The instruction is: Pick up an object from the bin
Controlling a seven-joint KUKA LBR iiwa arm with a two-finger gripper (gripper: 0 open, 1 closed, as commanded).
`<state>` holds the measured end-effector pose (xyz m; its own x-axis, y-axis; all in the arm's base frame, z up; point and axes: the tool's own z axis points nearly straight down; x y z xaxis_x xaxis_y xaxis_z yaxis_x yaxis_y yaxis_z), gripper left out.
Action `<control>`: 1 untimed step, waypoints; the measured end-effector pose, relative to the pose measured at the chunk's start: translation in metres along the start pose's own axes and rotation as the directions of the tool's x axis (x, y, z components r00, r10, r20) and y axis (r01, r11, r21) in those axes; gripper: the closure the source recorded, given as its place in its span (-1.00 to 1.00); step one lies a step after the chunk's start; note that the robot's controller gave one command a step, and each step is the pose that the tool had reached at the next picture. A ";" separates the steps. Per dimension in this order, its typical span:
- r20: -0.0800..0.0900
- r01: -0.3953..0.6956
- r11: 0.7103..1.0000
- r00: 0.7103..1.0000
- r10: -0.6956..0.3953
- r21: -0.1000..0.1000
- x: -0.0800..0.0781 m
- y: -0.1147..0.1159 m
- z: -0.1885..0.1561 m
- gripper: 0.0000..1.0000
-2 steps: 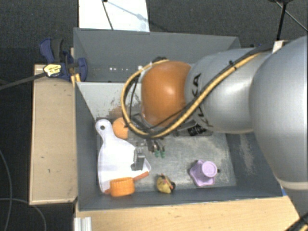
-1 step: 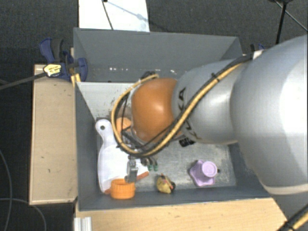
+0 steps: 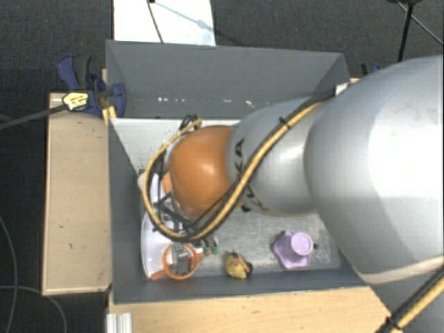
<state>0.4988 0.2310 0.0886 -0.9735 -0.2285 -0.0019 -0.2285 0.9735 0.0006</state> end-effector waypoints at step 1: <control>0.004 -0.067 0.998 0.998 0.067 -0.001 0.023 -0.090 0.014 1.00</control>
Offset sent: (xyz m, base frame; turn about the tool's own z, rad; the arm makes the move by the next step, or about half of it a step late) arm 0.0000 0.0000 0.0000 0.0000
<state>0.4969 0.1385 0.0747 -0.9866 -0.1630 -0.0060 -0.1630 0.9866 0.0020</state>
